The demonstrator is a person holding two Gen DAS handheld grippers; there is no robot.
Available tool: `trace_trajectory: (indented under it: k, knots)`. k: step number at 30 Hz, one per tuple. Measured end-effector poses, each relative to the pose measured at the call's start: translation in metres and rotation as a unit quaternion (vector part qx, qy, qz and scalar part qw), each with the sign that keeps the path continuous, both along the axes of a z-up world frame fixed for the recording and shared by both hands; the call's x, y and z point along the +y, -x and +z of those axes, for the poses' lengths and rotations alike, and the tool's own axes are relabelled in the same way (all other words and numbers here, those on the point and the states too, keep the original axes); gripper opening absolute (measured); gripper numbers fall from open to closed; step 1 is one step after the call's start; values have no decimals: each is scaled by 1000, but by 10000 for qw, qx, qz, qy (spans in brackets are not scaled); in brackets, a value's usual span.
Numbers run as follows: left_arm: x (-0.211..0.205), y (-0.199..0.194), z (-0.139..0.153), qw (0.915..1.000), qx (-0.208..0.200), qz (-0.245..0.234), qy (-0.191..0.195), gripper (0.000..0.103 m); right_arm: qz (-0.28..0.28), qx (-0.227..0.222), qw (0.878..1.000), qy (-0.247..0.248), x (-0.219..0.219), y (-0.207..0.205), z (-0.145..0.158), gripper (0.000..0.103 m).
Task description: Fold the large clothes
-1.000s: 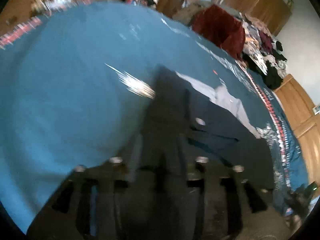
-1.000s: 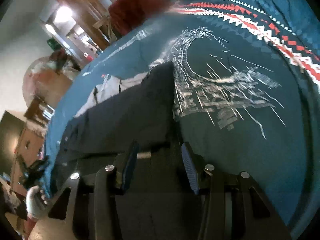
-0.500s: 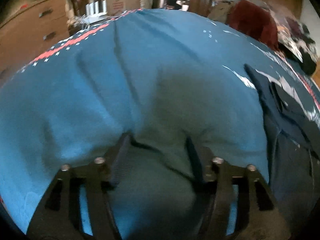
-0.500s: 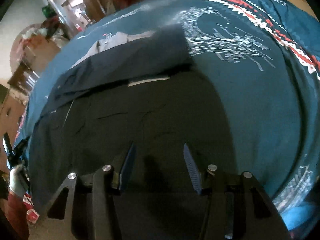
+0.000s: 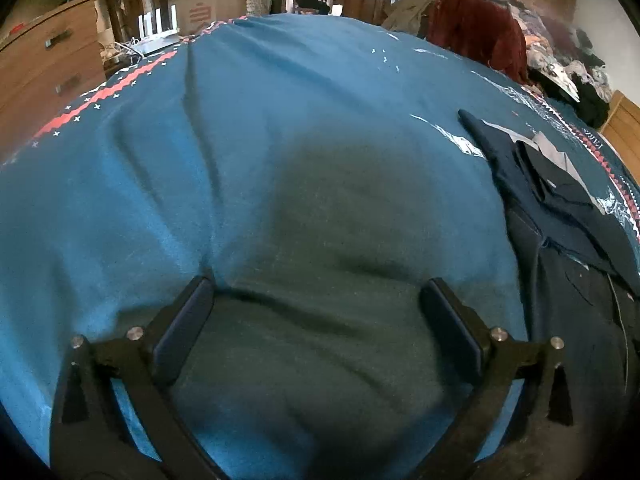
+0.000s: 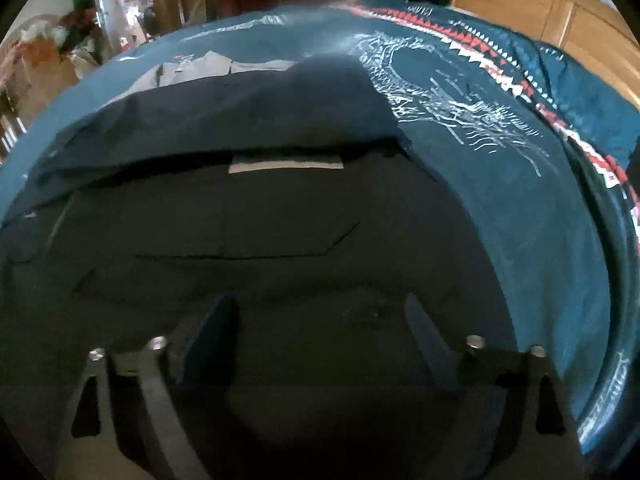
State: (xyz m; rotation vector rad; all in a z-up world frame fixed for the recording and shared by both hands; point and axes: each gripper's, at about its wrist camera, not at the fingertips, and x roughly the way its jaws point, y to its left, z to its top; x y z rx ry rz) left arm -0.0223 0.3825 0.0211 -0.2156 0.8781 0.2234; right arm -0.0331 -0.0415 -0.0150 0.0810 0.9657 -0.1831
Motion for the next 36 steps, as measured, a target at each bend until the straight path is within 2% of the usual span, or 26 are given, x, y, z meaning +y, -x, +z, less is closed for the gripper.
trace_trajectory:
  k: [2,36]
  knots:
    - [0,0,-1,10000,7,-4,2,103,-108,-46,9999,-72,-5,2,-3,103]
    - [3,-3,-6,10000,44,-26,12,103,-104,-469,9987,-142,-4,13,-9,103]
